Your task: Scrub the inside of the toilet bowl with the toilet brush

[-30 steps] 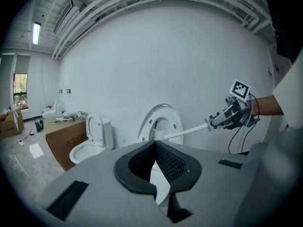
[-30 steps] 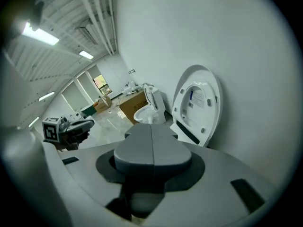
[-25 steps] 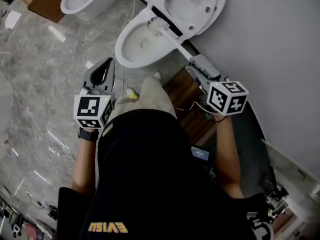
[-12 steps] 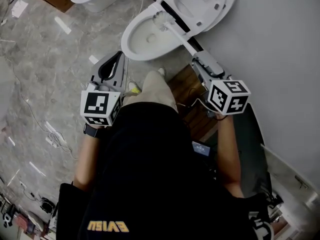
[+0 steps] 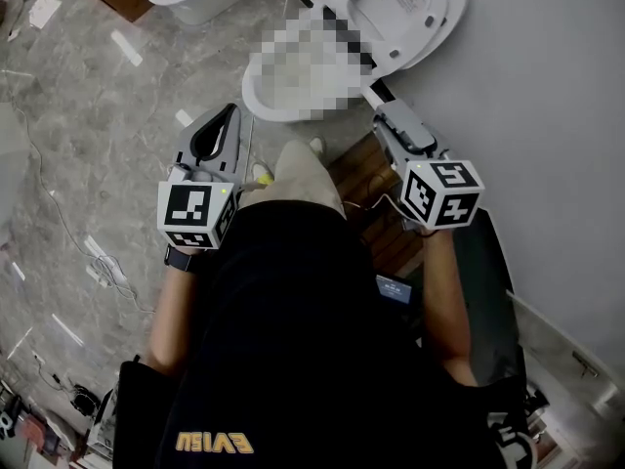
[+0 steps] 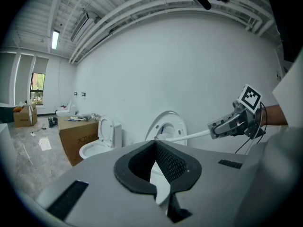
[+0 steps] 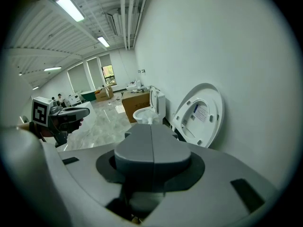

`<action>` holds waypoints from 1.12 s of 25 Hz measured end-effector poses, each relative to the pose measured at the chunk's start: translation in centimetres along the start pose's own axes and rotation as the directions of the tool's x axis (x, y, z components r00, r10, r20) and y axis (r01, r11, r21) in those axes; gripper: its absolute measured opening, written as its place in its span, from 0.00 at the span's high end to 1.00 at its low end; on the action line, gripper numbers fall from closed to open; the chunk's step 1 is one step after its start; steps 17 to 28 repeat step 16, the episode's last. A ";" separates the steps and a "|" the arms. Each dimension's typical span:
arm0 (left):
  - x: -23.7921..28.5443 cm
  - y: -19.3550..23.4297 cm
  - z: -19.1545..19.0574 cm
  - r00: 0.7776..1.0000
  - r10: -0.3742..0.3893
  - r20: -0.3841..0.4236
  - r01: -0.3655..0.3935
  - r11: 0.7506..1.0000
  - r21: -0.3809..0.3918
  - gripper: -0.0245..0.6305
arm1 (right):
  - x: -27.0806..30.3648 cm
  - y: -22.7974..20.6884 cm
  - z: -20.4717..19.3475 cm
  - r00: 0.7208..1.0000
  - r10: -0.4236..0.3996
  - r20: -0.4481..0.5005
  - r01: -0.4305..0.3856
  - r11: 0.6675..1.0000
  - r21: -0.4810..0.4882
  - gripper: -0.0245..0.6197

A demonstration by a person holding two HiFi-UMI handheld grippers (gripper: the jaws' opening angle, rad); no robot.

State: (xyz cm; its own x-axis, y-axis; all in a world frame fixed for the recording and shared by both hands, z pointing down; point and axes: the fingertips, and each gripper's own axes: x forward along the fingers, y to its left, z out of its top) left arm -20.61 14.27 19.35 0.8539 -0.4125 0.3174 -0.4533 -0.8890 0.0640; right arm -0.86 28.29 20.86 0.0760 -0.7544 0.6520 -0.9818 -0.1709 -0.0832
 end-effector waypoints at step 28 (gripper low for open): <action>-0.1 0.3 -0.1 1.000 0.026 0.018 -0.024 0.997 -0.068 0.93 | 0.0 1.6 3.3 0.998 -0.042 0.043 0.049 0.982 -0.183 0.71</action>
